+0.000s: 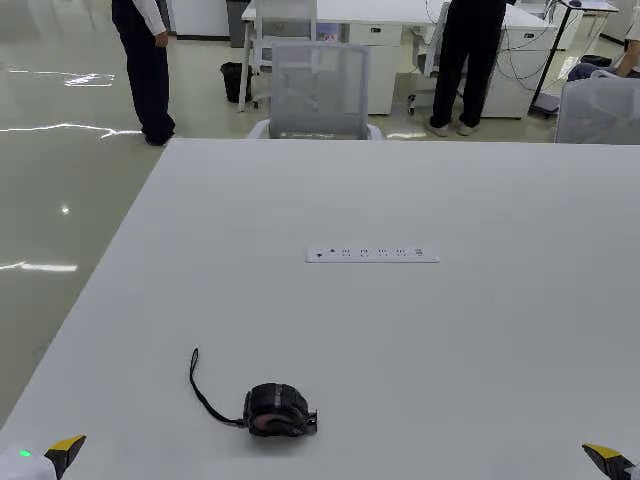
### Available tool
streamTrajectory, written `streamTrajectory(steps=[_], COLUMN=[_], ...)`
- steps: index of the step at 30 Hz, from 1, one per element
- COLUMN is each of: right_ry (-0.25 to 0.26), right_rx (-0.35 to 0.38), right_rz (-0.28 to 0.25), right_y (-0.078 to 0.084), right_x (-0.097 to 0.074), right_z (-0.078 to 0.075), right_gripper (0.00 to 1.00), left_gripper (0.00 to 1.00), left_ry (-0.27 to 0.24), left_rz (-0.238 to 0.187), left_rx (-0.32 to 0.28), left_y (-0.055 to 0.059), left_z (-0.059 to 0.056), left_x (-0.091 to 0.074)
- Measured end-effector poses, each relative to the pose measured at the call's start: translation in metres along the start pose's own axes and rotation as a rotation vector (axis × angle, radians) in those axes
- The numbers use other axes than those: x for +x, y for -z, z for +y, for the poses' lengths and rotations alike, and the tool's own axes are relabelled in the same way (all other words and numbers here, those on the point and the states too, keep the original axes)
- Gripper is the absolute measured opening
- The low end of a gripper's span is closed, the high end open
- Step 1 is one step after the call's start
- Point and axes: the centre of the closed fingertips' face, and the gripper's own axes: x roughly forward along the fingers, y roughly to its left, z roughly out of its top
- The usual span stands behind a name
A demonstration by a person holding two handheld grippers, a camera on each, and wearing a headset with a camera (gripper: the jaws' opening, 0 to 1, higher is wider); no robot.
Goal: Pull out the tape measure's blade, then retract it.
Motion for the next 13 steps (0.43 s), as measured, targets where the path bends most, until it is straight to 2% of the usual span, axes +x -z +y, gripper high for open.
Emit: streamTrajectory(steps=[6,9,13], right_ry=[-0.009,-0.011,-0.015], right_rx=[-0.022,-0.073,-0.058], right_rz=[0.013,0.040,0.042], right_y=[0.003,0.009,0.010], right_x=[0.000,0.001,0.001], right_z=[0.004,0.004,0.003], right_gripper=[1.00,1.00,1.00], left_gripper=[0.99,0.99,0.99], left_ry=[-0.004,-0.007,-0.008], left_rz=[0.011,0.010,0.008], left_rx=[0.009,0.019,0.027], left_y=[0.002,0.000,-0.001], left_z=[-0.002,-0.002,-0.001], left_x=[-0.002,-0.002,-0.003])
